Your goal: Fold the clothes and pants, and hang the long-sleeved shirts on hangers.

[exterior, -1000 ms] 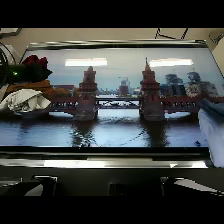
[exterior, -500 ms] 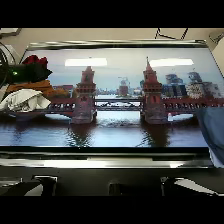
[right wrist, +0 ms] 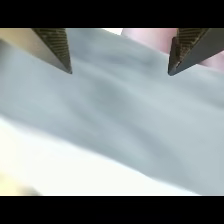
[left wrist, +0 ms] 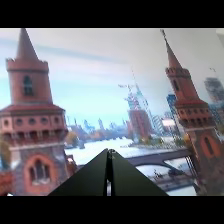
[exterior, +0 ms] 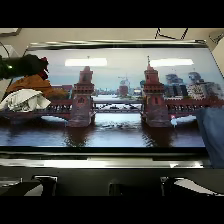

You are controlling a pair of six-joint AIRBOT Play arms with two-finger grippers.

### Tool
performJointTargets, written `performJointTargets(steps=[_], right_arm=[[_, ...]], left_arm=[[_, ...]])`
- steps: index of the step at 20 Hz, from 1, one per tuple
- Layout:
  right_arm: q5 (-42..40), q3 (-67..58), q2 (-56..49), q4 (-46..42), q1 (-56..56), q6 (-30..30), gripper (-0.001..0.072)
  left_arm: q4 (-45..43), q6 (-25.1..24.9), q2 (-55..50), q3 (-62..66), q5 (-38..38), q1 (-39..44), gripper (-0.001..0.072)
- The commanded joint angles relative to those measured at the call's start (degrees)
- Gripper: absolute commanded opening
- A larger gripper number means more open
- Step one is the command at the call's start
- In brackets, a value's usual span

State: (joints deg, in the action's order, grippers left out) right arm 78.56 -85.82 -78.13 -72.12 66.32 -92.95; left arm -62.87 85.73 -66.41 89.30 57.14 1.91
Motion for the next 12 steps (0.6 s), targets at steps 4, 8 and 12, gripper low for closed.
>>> performJointTargets(steps=[4, 8, 12], right_arm=[[-3.23, -14.03, 3.23, 7.39, -32.76, 2.16, 0.0688], [9.33, -9.84, -3.32, 1.42, -53.64, -3.93, 0.0690], [10.82, -7.58, -7.28, -10.49, -64.76, -8.59, 0.0694]], left_arm=[[-37.18, 14.86, -8.66, 7.41, 12.35, 3.48, 0.0050], [-27.82, 9.31, -14.40, -1.03, 32.17, 3.06, 0.0704], [-21.33, 7.91, -8.61, -16.22, 20.94, 3.04, 0.0703]])
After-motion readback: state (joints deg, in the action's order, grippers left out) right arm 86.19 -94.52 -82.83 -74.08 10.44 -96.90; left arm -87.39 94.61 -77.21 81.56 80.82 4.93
